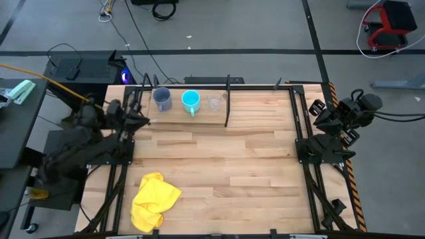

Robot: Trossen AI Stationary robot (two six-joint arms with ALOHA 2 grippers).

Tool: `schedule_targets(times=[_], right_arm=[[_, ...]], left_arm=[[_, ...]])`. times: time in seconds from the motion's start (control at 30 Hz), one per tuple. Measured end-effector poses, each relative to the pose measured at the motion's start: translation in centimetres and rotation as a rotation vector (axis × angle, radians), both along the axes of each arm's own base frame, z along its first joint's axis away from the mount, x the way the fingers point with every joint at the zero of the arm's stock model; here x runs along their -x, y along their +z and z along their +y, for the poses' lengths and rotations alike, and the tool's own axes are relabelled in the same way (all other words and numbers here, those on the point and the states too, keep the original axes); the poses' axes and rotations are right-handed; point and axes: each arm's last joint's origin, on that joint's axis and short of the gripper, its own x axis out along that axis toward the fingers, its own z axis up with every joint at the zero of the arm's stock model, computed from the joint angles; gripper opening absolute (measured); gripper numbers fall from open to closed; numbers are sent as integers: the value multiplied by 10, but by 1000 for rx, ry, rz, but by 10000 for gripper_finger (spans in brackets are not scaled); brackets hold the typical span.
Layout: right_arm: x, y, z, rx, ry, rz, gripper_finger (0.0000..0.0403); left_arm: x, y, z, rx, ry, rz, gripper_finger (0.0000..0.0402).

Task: Stack small to large cups/mugs on shelf
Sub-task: Return to Home Position

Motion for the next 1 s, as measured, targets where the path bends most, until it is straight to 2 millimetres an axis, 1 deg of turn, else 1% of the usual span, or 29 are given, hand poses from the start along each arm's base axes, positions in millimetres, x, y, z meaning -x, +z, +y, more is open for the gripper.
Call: schedule_targets(times=[0.13, 0.2, 0.3, 0.4, 0.53, 0.6, 0.63, 0.8, 0.9, 1.0], right_arm=[[0, 0, 0, -28, 12, 10, 66], [0, 0, 0, -31, 14, 11, 66], [-1, -2, 0, -23, 14, 30, 66], [-1, -4, 1, -21, 18, 60, 66], [-2, -6, 1, -30, 24, 81, 66], [-2, -6, 1, -27, 32, 81, 66], [-2, -6, 2, -26, 39, 80, 66], [-2, -6, 2, -14, 65, 74, 66], [-1, -6, 2, -6, 62, 69, 66], [-1, -5, 2, 4, 57, 57, 66]], left_arm=[[-23, -12, 1, 2, -118, 29, 30], [-34, -13, -3, 5, -177, 49, 33], [-47, -10, -14, -2, -228, 65, 38], [-56, -8, -29, -10, -248, 73, 40], [-60, -13, -45, 16, -194, 144, 36], [-59, -13, -49, 30, -153, 187, 32], [-57, -9, -50, 32, -145, 192, 31], [-34, 18, -49, 17, -136, 221, 28], [-16, 29, -45, -1, -108, 161, 33], [-1, 31, -43, -19, -96, 110, 38]])
